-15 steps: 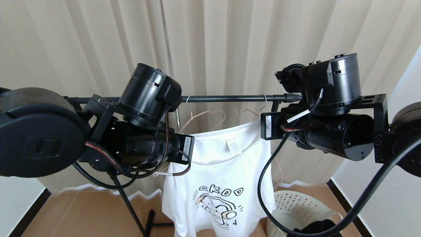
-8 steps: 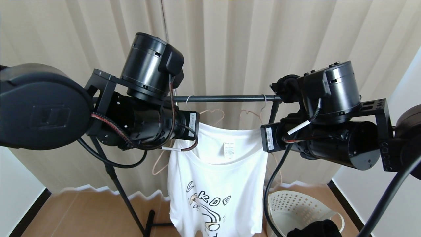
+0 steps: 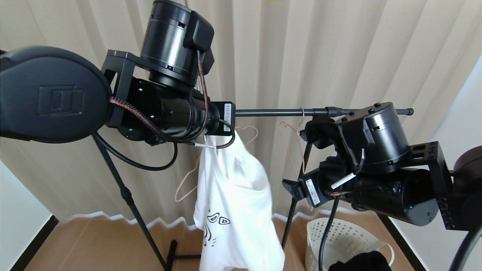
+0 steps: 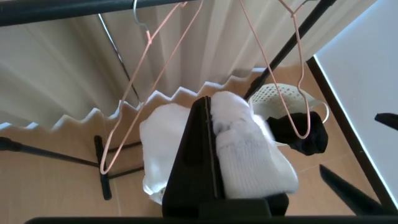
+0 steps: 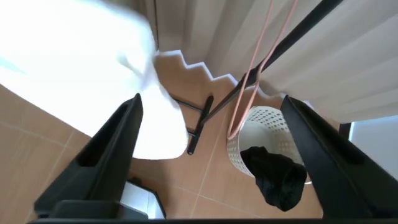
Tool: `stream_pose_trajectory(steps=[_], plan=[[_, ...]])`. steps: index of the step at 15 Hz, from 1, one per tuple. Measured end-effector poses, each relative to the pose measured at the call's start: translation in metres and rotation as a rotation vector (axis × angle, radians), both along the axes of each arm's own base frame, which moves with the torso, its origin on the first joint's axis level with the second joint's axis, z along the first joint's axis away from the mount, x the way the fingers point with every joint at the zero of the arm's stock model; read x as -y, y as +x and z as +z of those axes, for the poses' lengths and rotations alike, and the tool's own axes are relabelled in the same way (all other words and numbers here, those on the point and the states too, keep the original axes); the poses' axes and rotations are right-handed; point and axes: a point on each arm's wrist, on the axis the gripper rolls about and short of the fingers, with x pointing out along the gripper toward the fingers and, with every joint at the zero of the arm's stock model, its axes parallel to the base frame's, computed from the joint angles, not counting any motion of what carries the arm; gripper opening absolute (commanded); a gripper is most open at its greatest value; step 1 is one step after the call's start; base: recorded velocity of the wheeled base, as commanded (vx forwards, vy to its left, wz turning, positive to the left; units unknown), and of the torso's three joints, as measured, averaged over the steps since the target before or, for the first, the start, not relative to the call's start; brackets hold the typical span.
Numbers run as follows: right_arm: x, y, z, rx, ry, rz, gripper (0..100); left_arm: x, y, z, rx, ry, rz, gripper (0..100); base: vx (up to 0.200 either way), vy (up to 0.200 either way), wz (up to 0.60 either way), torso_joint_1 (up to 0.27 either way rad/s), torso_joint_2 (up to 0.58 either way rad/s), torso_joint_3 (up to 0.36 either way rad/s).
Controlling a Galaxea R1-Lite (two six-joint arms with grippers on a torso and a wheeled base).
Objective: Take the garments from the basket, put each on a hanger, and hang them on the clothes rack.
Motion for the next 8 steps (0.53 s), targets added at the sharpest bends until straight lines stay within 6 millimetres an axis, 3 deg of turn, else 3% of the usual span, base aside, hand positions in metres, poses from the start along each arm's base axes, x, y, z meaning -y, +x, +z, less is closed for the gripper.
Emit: stream_pose_trajectory(steps=[3, 8], plan=[[-0.0036, -0.0068, -0.0058, -0.023, 0.005, 0.073, 100, 0.0036, 0.0003, 0.0017, 0.009, 0.002, -0.009, 0, 0.000, 0.000, 0.00, 0.000, 0.00, 0.000], [-0.0010, -0.0070, -0.0106, -0.020, 0.191, 0.318, 100, 0.0068, -0.0016, -0.0052, 0.007, 0.069, -0.049, 0, 0.000, 0.000, 0.00, 0.000, 0.00, 0.000]])
